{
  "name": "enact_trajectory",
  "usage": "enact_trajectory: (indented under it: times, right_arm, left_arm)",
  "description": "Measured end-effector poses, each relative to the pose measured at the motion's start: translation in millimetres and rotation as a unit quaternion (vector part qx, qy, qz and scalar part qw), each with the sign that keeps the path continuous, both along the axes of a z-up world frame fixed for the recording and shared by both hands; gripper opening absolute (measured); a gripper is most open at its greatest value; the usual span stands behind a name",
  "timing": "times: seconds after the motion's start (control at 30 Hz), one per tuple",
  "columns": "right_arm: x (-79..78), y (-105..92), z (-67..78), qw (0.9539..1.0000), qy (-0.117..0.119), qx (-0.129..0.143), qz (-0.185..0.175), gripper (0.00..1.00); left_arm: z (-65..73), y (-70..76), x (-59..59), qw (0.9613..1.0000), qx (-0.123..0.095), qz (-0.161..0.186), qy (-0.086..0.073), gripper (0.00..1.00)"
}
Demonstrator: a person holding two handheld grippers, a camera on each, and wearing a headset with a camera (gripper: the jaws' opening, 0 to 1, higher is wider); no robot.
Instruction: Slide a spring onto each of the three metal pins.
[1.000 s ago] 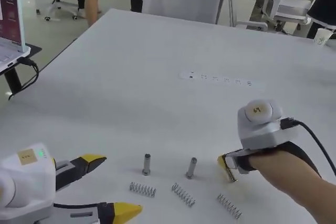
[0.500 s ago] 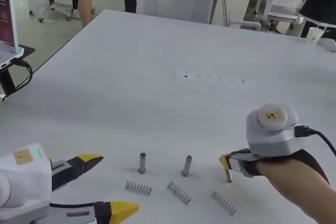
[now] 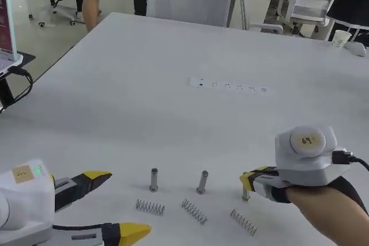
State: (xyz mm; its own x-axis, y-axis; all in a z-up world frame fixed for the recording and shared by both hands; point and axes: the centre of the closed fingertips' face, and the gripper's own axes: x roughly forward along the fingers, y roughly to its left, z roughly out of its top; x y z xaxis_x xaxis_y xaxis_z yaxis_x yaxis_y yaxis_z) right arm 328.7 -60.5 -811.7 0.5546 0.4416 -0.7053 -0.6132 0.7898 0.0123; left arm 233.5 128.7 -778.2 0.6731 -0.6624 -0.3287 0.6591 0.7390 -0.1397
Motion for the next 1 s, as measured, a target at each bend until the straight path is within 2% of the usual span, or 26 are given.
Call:
enact_trajectory:
  times: [0.57,0.73,1.0]
  right_arm:
    - [-8.4,-4.5,-0.2,1.0,-0.002,-0.007,0.004,0.05]
    - [-11.3,-5.5,-0.8,0.9994,-0.011,-0.03,0.016,0.06]
    - [-11.9,-10.0,-2.5,0.9989,-0.013,-0.041,0.016,0.06]
  left_arm:
    - [1.3,-2.6,-1.7,1.0,-0.001,-0.005,0.0,0.72]
    - [-1.5,-3.1,-2.6,1.0,-0.001,-0.006,0.001,0.72]
    - [-0.8,-3.1,-1.9,1.0,-0.002,-0.004,-0.001,0.72]
